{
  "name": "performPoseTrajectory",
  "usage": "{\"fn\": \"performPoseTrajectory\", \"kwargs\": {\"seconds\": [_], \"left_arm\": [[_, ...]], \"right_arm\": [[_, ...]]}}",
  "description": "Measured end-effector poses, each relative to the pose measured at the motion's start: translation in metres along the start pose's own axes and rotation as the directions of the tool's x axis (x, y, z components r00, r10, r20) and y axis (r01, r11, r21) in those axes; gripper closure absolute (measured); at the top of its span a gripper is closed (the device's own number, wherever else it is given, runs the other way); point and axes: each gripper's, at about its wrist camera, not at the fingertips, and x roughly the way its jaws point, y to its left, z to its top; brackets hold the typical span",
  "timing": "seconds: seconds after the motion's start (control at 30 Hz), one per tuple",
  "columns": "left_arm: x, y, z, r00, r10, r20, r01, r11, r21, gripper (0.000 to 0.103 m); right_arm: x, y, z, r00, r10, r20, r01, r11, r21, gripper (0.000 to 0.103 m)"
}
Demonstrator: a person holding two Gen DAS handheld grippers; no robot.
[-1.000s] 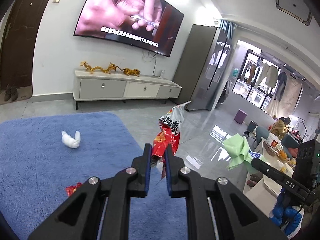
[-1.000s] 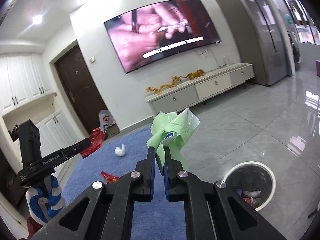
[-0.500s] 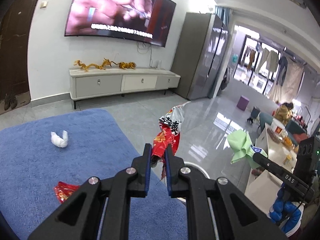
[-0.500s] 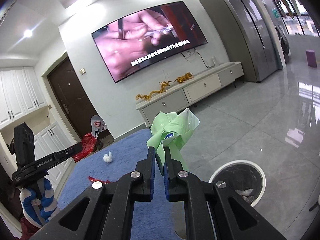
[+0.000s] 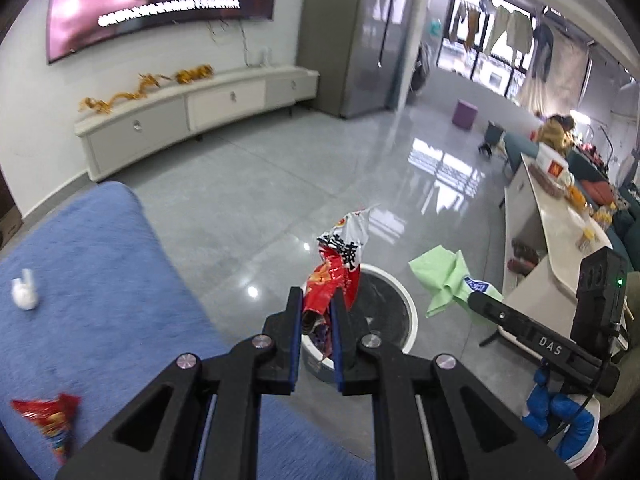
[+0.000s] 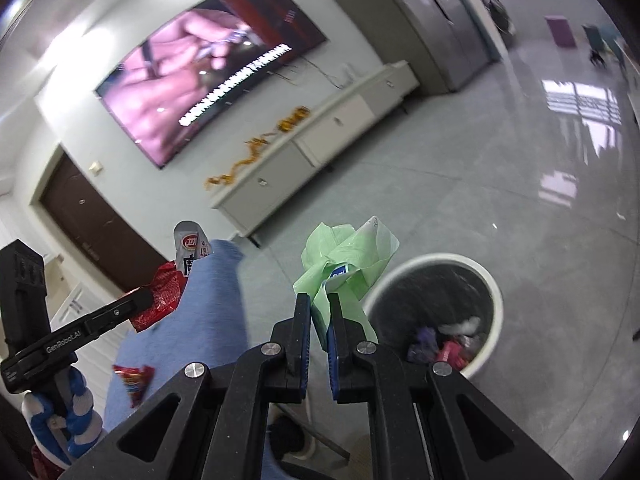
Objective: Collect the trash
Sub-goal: 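Carry the red wrapper and green paper in both tools over the bin, then open both tools to drop the red wrapper and green paper into the bin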
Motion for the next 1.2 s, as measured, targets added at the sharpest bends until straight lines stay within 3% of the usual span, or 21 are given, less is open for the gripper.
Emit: {"fn": "performPoseTrajectory", "kwargs": {"seconds": [0.33, 0.77, 0.87, 0.93, 1.0, 1.13, 1.2], "left_arm": [[0.105, -0.031, 0.003, 0.987, -0.04, -0.158, 0.043, 0.999, 0.019, 0.088], [0.168, -0.025, 0.009, 0.962, -0.121, -0.245, 0.111, 0.992, -0.055, 0.088], [0.173, -0.022, 0.008, 0.955, -0.151, -0.256, 0.131, 0.987, -0.093, 0.08], [0.175, -0.017, 0.007, 0.951, -0.166, -0.261, 0.139, 0.983, -0.117, 0.062], [0.176, -0.018, 0.008, 0.952, -0.169, -0.254, 0.141, 0.982, -0.125, 0.051], [0.175, -0.016, 0.008, 0.951, -0.182, -0.251, 0.151, 0.979, -0.138, 0.051], [0.173, -0.016, 0.009, 0.952, -0.178, -0.249, 0.146, 0.979, -0.141, 0.051]], "right_arm": [[0.04, -0.048, 0.001, 0.993, -0.085, -0.081, 0.092, 0.992, 0.083, 0.095], [0.088, -0.067, -0.003, 0.973, -0.151, -0.175, 0.169, 0.982, 0.089, 0.093], [0.095, -0.07, -0.005, 0.97, -0.154, -0.187, 0.175, 0.98, 0.098, 0.093], [0.097, -0.071, -0.007, 0.968, -0.161, -0.192, 0.183, 0.978, 0.102, 0.093], [0.097, -0.074, -0.009, 0.965, -0.173, -0.198, 0.197, 0.974, 0.11, 0.093], [0.094, -0.075, -0.009, 0.964, -0.183, -0.196, 0.209, 0.97, 0.123, 0.093], [0.092, -0.073, -0.007, 0.964, -0.184, -0.193, 0.211, 0.97, 0.125, 0.085]]}}
